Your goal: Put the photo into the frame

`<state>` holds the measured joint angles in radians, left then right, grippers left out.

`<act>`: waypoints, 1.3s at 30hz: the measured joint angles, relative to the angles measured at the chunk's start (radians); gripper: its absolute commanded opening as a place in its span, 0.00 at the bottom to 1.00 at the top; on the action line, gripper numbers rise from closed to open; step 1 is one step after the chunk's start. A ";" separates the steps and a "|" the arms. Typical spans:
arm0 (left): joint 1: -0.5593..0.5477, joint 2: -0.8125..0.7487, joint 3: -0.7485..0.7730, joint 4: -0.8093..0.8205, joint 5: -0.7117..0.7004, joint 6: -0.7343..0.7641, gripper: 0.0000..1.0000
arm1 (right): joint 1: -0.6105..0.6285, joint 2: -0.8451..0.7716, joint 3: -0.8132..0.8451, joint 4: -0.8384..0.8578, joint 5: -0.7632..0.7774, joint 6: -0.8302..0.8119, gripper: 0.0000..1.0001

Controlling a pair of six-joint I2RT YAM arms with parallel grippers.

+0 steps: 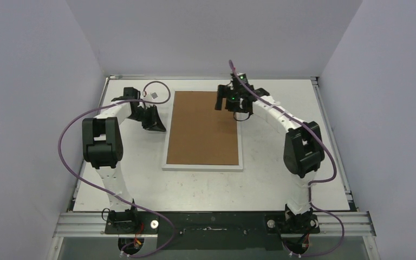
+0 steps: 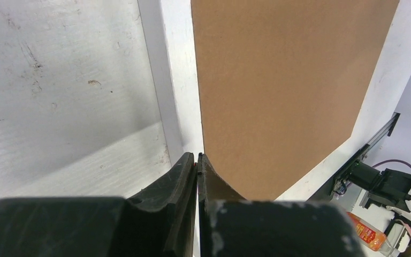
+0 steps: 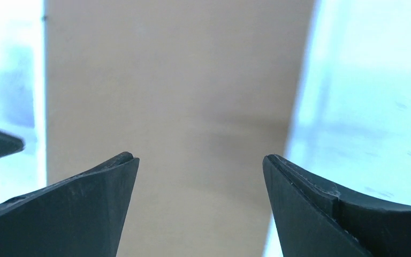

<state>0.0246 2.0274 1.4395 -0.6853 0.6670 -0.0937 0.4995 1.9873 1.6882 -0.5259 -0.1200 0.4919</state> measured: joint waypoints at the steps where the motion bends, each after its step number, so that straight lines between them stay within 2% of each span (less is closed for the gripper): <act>1: 0.001 0.000 0.005 -0.001 0.002 0.000 0.05 | -0.032 -0.023 -0.029 0.012 0.000 0.005 0.90; 6: 0.002 0.000 0.012 -0.011 0.015 0.001 0.05 | -0.136 -0.179 -0.280 0.038 0.000 0.052 0.90; 10: 0.002 0.000 0.011 -0.014 0.029 0.001 0.05 | -0.106 -0.261 -0.453 0.047 -0.046 0.100 0.90; 14: 0.002 0.000 -0.001 -0.013 0.041 0.002 0.05 | -0.069 -0.282 -0.546 0.072 -0.095 0.143 0.90; 26: 0.002 0.005 -0.049 0.004 0.048 0.008 0.00 | -0.040 -0.282 -0.579 0.137 -0.150 0.206 0.92; 39: 0.003 0.019 -0.055 0.023 0.078 0.007 0.00 | -0.027 -0.282 -0.584 0.186 -0.197 0.240 0.96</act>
<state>0.0280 2.0460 1.3849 -0.6628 0.7452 -0.0868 0.4725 1.7050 1.1038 -0.3401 -0.3172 0.7319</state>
